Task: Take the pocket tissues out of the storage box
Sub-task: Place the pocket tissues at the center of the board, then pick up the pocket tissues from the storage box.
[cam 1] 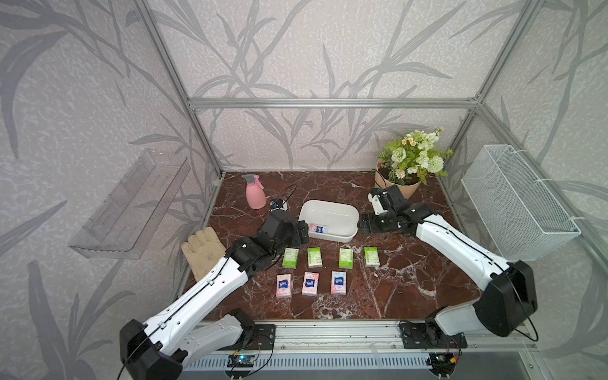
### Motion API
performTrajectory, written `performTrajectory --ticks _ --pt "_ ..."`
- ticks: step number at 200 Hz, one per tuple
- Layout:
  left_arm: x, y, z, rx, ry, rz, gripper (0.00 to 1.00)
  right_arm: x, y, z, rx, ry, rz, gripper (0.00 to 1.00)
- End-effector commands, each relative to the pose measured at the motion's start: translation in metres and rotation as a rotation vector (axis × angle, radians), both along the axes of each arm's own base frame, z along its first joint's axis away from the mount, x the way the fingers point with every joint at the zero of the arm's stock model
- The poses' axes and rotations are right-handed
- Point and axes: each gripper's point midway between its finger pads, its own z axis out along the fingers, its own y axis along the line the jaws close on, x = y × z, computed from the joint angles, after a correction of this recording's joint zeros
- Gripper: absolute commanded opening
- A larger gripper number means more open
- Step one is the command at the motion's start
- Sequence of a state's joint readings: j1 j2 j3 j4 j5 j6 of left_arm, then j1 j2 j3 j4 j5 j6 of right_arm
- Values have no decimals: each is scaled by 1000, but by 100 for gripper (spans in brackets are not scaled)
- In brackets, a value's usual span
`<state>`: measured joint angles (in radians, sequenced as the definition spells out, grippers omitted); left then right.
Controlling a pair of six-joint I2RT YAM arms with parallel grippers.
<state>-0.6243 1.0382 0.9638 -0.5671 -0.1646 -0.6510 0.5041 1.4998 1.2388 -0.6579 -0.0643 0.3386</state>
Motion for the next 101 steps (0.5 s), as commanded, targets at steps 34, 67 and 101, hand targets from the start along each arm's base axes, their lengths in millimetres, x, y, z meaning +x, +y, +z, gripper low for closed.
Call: performTrajectory --ticks 34,67,101 --pt "7 27 -10 54 -18 18 98 34 50 -20 -17 26 155 88" --pt "10 32 -22 61 -14 14 100 55 88 -39 30 52 269 88" --pt "11 36 -36 60 -1 9 100 68 126 -61 40 93 383 87"
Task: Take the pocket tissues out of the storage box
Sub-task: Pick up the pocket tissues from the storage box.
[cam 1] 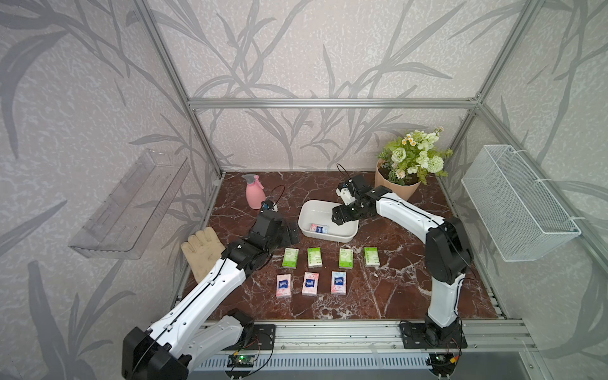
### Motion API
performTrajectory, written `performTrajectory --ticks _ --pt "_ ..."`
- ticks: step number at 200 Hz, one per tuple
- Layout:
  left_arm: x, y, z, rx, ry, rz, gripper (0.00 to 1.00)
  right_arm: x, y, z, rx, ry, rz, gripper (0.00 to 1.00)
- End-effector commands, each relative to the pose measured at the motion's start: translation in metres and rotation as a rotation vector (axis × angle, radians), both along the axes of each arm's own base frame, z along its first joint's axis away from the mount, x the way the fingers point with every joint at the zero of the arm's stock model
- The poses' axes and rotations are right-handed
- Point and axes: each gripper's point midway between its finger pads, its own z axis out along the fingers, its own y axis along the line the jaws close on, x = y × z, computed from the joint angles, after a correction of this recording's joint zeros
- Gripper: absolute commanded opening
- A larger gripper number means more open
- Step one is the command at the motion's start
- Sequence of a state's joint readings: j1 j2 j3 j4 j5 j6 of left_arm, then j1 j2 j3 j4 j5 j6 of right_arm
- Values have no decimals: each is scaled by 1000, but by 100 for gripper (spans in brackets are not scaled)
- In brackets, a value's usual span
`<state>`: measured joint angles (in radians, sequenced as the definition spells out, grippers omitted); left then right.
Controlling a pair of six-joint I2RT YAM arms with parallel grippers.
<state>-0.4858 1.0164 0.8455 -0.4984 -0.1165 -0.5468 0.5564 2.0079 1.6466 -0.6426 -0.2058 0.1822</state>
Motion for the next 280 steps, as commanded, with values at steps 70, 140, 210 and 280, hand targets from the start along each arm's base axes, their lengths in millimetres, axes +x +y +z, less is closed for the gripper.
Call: performTrajectory --ticks 70,140,210,280 --pt "-1 13 -13 0 1 7 100 2 76 -40 44 93 231 88" --pt "-6 17 -21 -14 14 26 100 -12 79 -72 -46 183 306 79" --pt "-5 17 -26 -3 33 15 100 24 30 -76 -287 81 142 75" --pt "-4 18 -27 -2 37 13 100 37 24 -34 -267 0 95 76"
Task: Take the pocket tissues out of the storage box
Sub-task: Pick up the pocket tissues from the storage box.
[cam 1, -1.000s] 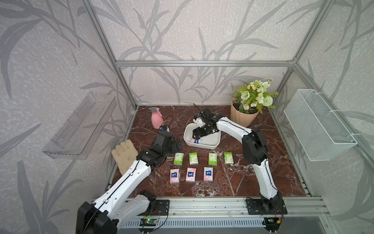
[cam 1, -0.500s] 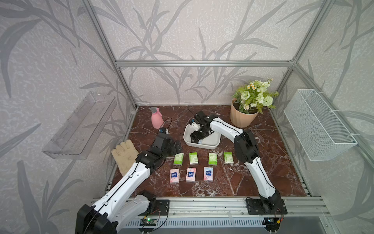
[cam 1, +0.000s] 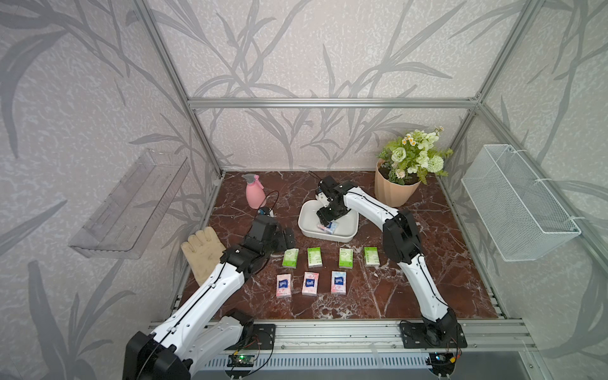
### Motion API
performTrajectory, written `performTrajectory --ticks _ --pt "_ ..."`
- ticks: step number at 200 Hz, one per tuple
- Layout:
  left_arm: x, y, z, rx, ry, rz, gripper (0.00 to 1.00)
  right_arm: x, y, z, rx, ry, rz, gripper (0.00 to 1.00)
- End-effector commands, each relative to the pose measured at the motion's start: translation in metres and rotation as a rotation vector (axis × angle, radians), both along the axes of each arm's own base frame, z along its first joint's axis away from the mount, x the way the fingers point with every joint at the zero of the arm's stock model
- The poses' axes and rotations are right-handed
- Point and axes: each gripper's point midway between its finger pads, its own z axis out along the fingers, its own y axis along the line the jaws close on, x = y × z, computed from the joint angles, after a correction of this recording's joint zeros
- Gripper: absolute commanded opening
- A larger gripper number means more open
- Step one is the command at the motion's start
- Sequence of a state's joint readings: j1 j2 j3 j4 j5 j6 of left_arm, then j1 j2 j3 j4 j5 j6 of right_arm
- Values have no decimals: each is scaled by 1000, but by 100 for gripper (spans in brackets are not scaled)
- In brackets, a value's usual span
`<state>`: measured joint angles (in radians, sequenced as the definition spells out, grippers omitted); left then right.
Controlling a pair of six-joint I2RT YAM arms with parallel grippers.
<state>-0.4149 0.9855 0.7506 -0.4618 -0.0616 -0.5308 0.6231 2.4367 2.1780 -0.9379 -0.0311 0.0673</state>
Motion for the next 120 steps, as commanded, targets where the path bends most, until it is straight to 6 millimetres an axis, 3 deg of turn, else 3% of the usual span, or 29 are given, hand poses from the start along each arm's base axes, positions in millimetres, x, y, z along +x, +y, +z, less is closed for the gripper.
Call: performTrajectory --ticks 1,40,77,120 --pt "1 1 -1 9 -2 -8 100 0 -6 29 7 -34 -5 77" --pt "2 2 -1 8 -3 -6 100 -11 1 38 59 -19 51 86" --pt "3 2 -2 9 -3 -6 100 -23 8 22 19 2 128 95" --pt "6 5 -3 17 -2 3 100 -22 10 -1 -15 34 133 94"
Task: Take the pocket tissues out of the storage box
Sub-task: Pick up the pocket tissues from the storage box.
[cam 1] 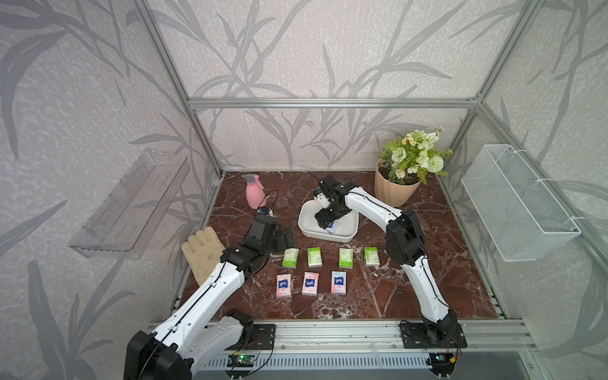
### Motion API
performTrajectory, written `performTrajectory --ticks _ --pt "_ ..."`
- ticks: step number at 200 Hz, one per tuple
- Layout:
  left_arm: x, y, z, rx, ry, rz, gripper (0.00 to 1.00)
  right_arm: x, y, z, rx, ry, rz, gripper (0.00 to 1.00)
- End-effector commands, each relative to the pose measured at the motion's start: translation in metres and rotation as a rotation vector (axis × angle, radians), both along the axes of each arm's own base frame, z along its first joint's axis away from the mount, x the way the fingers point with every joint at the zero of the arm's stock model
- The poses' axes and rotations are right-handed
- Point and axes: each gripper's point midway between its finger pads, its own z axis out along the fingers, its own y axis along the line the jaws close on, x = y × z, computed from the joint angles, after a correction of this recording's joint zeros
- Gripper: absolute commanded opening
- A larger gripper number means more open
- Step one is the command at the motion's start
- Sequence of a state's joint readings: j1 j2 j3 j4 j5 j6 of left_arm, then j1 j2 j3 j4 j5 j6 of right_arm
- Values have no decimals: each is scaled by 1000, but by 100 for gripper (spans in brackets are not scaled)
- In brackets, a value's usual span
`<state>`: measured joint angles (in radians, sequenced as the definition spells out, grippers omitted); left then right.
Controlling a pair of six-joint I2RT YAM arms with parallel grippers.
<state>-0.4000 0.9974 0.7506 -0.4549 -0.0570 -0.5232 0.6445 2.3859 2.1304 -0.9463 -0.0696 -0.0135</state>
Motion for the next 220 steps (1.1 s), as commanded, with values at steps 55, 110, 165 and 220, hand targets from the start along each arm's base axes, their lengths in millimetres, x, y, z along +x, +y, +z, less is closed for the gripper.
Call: performTrajectory --ticks 55,110,165,220 --pt "5 3 -3 12 -4 6 100 -4 0 -27 -67 43 23 77" --pt "13 5 4 15 -39 17 100 -1 -1 -14 -55 12 -2 63" --pt "27 5 20 45 -105 -18 100 1 -4 14 -8 -41 -71 56" --pt "40 -5 40 78 -206 -125 100 -2 -17 65 58 -119 -198 54"
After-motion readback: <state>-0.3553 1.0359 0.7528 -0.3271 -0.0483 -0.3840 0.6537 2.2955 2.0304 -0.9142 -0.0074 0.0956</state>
